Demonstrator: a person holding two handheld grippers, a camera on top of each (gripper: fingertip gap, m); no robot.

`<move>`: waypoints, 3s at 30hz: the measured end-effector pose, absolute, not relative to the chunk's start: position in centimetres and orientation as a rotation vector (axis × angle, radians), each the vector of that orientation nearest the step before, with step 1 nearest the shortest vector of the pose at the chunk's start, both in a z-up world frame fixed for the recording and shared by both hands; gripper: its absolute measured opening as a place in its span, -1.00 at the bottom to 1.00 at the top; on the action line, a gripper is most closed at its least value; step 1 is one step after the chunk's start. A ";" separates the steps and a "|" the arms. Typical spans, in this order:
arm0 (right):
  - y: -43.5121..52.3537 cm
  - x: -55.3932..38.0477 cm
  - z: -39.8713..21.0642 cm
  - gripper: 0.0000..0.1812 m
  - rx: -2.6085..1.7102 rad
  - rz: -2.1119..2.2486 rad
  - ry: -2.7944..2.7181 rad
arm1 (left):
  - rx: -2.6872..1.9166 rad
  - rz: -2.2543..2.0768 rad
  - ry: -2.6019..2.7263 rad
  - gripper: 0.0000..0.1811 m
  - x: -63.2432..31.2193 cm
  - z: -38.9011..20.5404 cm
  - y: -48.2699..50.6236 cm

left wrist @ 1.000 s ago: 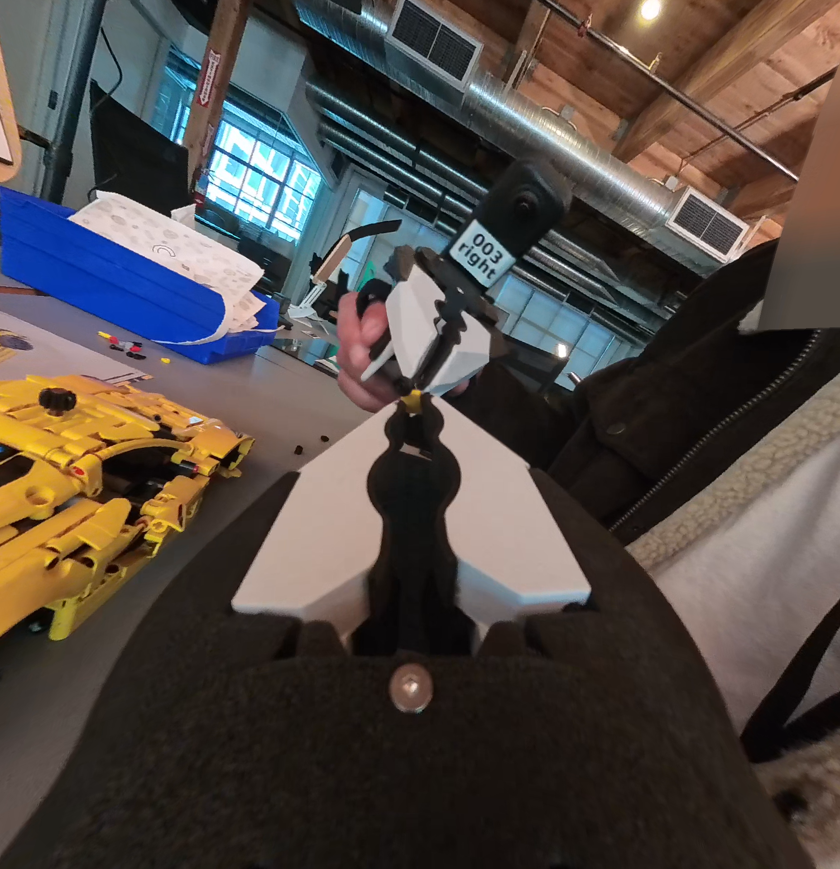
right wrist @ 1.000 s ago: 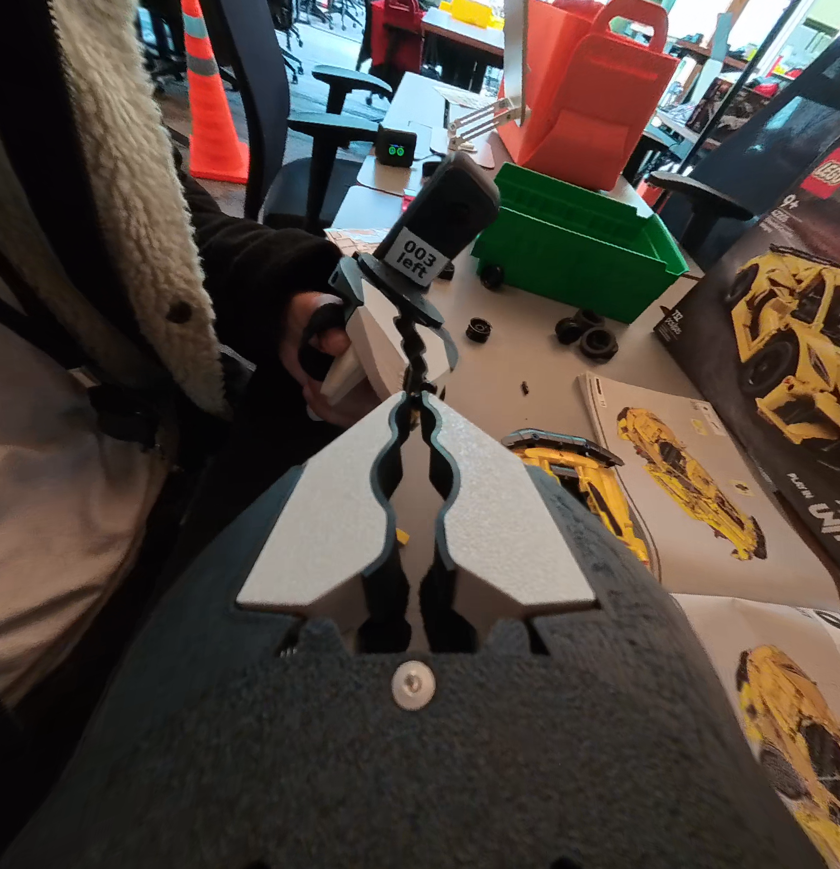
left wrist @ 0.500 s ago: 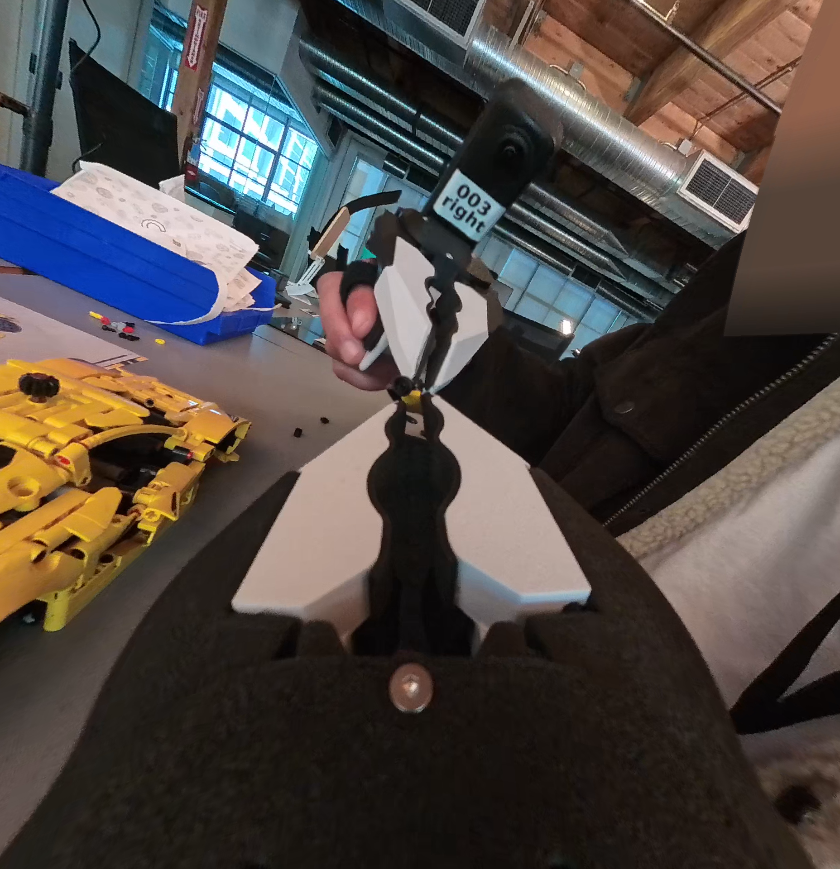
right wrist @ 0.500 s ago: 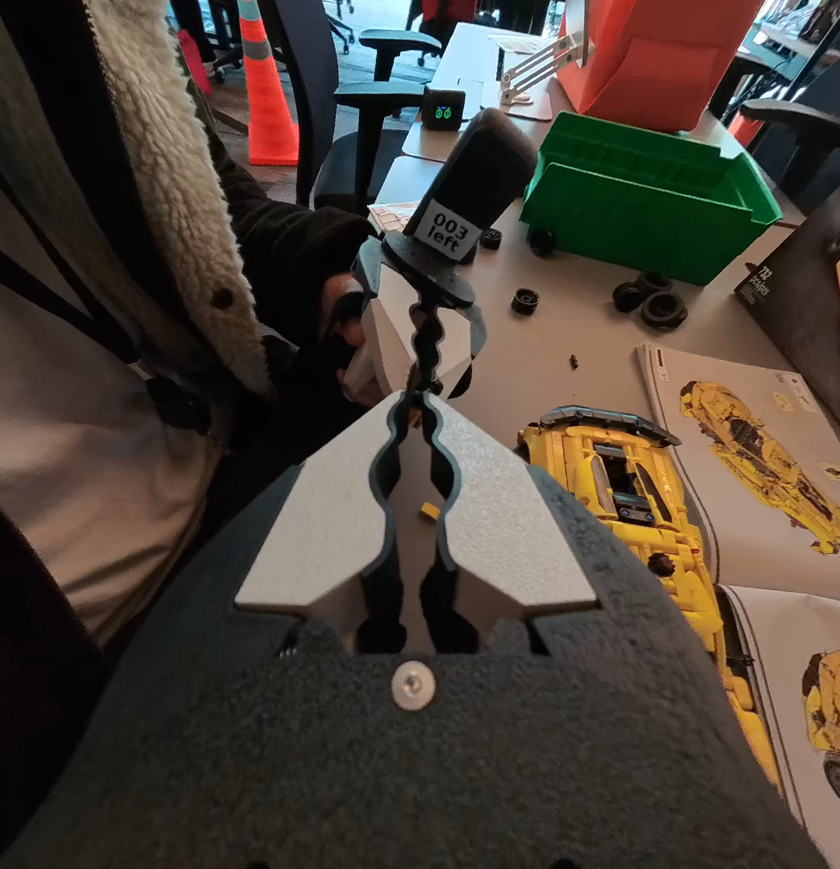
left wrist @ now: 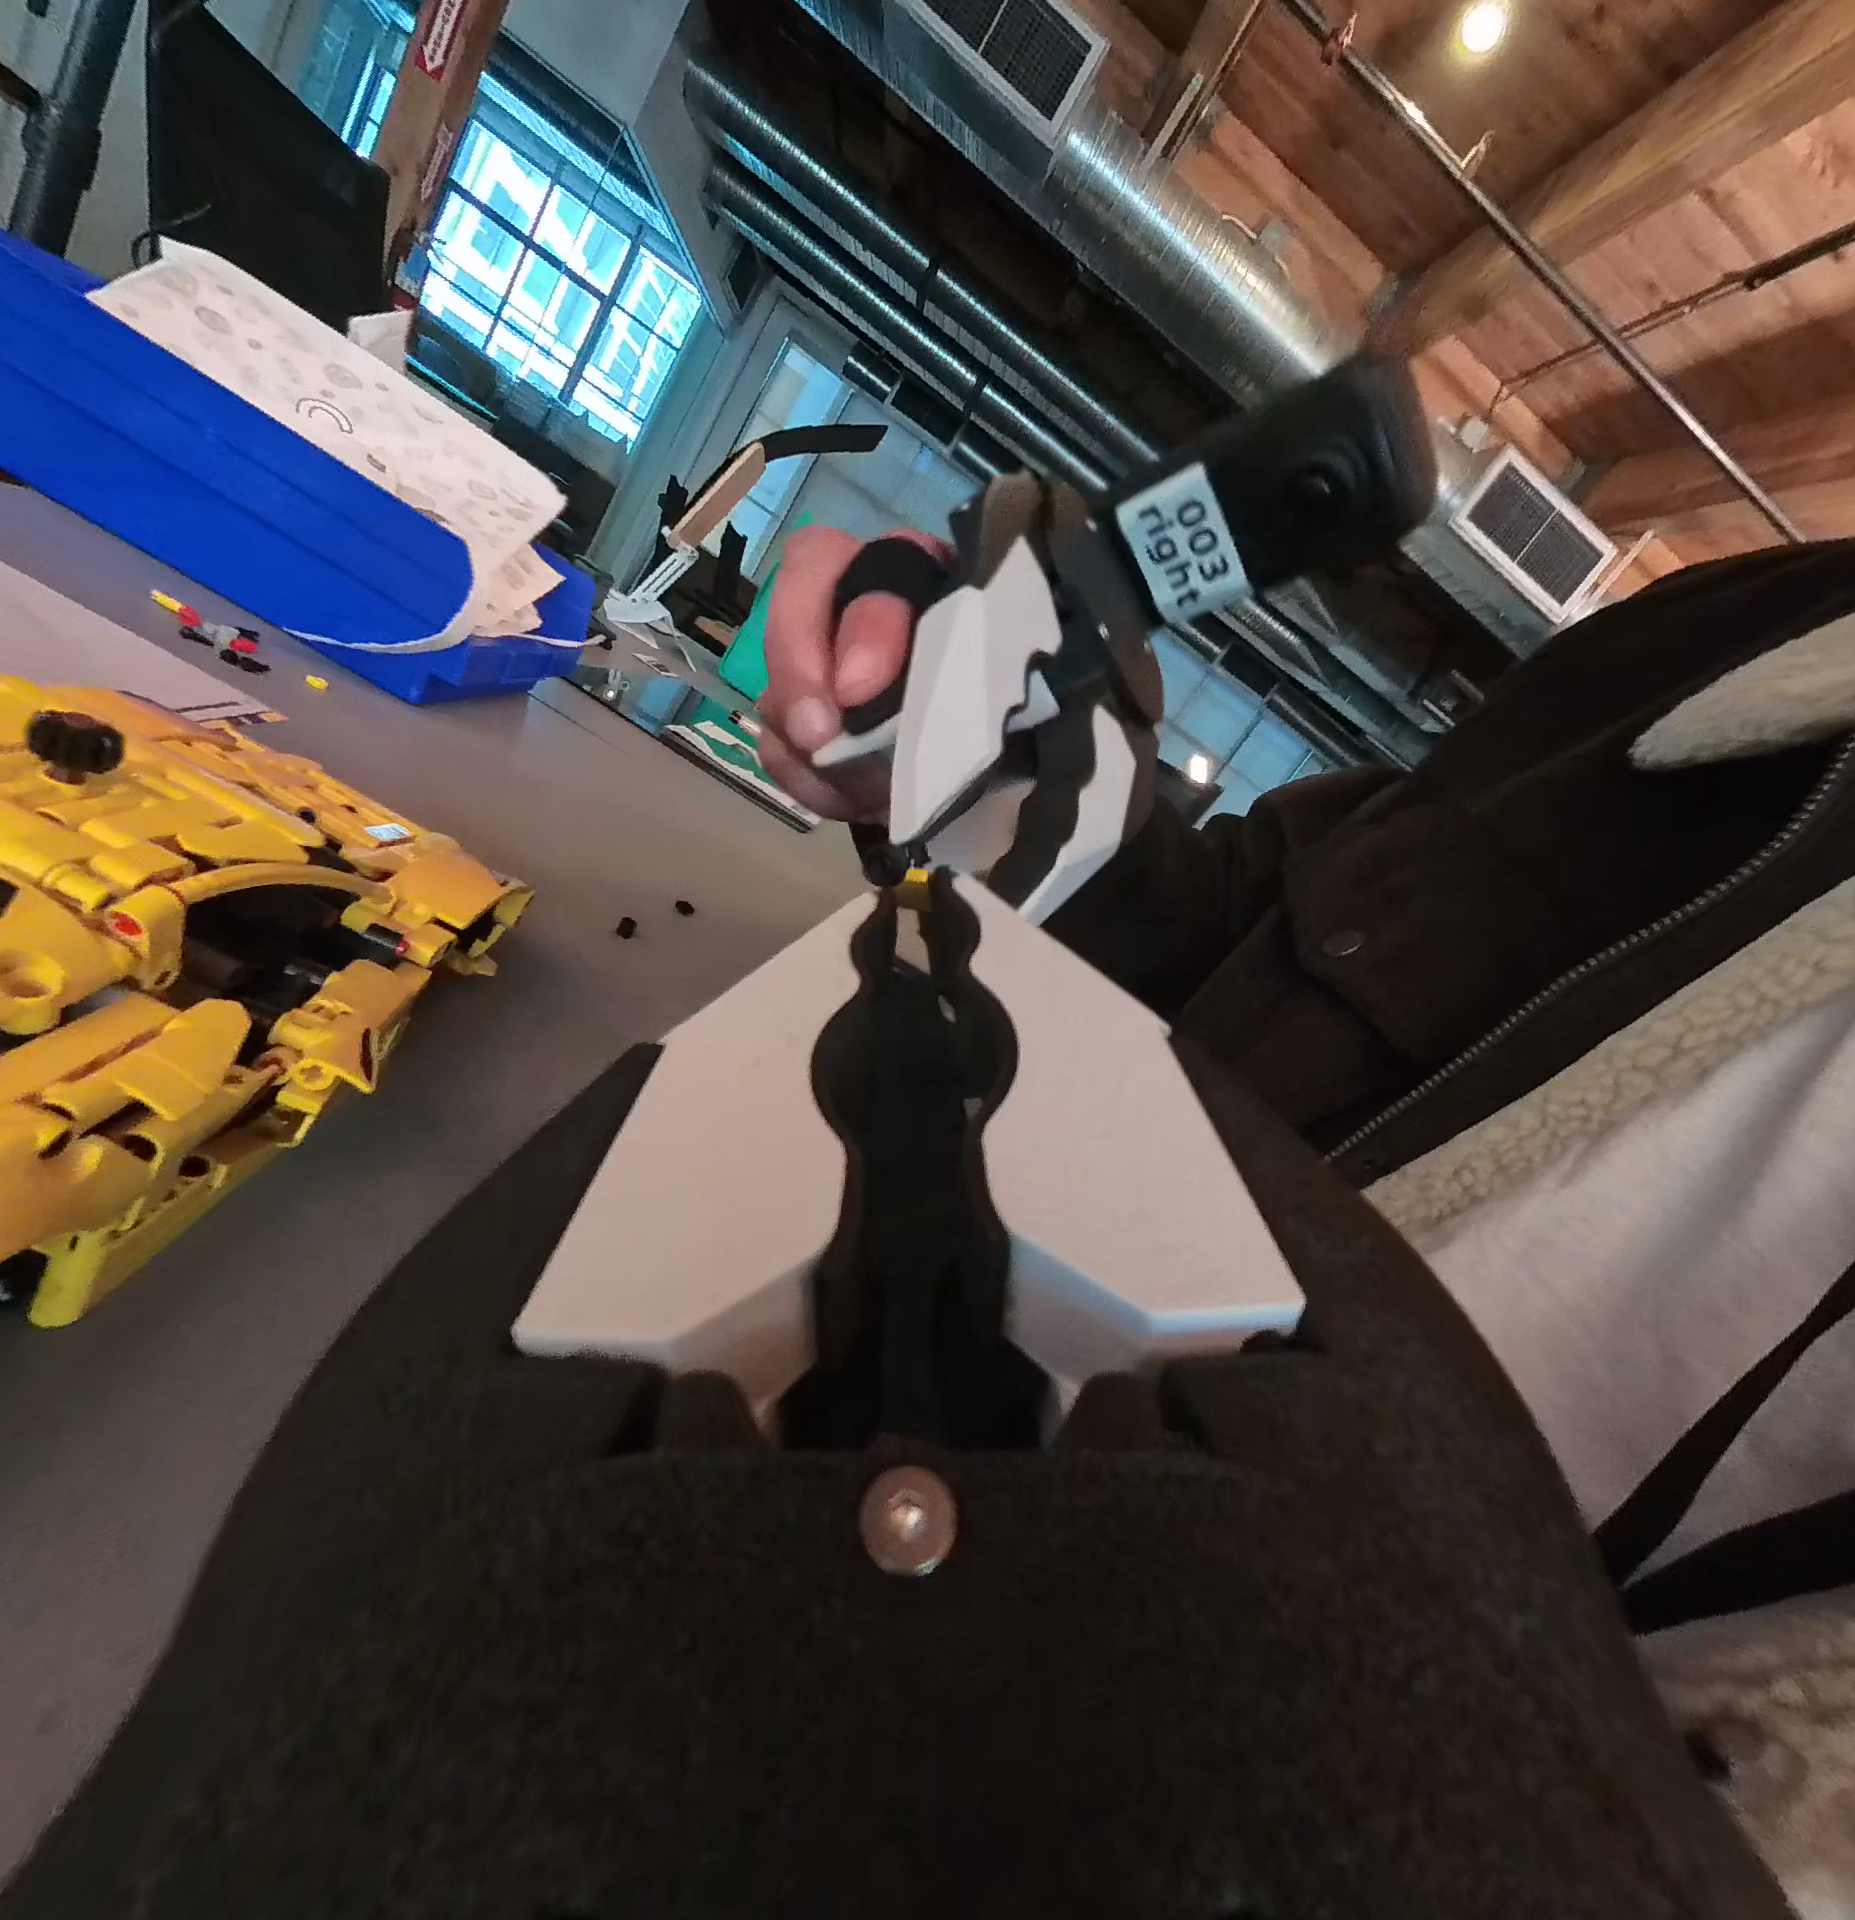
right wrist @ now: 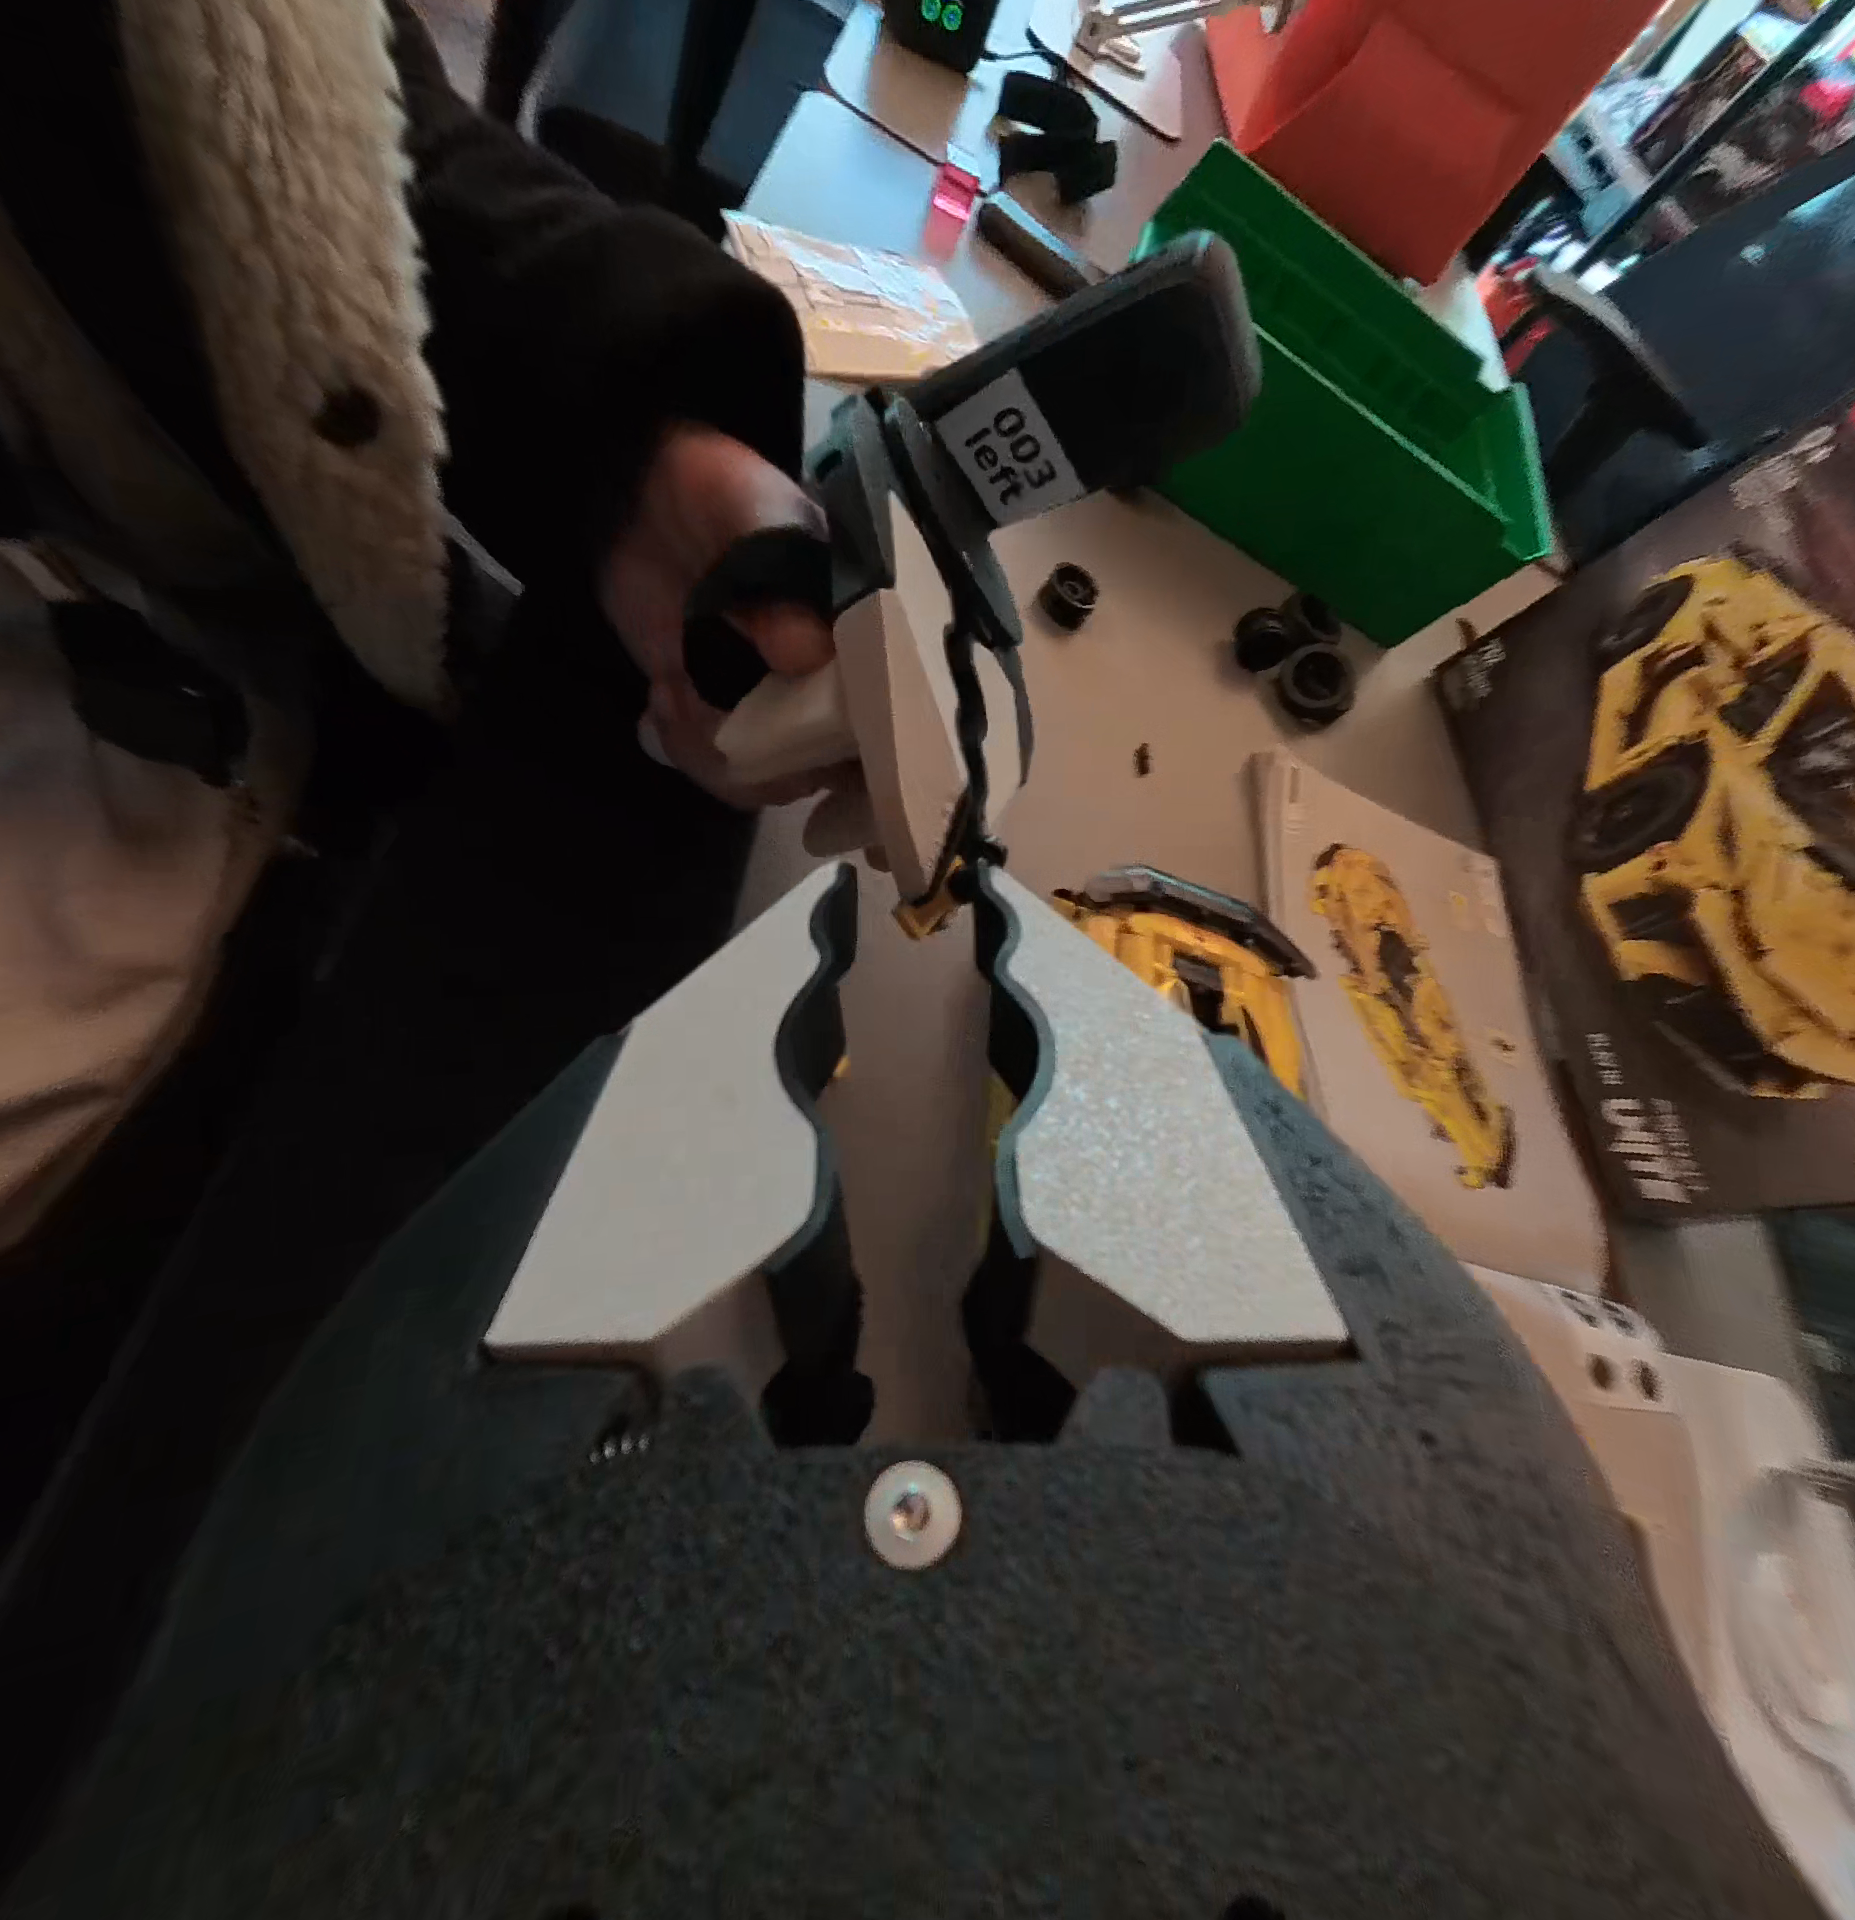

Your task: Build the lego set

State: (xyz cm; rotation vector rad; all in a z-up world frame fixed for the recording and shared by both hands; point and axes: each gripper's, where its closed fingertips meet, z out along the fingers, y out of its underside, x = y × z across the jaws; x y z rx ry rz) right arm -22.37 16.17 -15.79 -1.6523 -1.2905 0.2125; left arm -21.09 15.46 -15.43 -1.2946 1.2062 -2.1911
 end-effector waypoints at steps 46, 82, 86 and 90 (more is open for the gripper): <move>17.0 -20.0 -16.6 -0.97 -1.671 0.106 -0.325 | -1.502 -2.477 1.047 -0.91 -19.7 -15.8 16.7; 18.7 -11.9 -25.6 -0.96 -2.112 0.231 0.303 | -1.307 -0.893 2.080 -0.67 -12.0 -26.0 18.7; 18.9 -12.1 -25.7 -0.96 -2.120 0.249 0.298 | -1.306 -0.853 2.075 -0.69 -12.1 -26.1 19.0; 18.8 -12.0 -25.5 -0.96 -2.105 0.254 0.306 | -1.345 -0.882 2.058 -0.70 -12.3 -26.1 19.0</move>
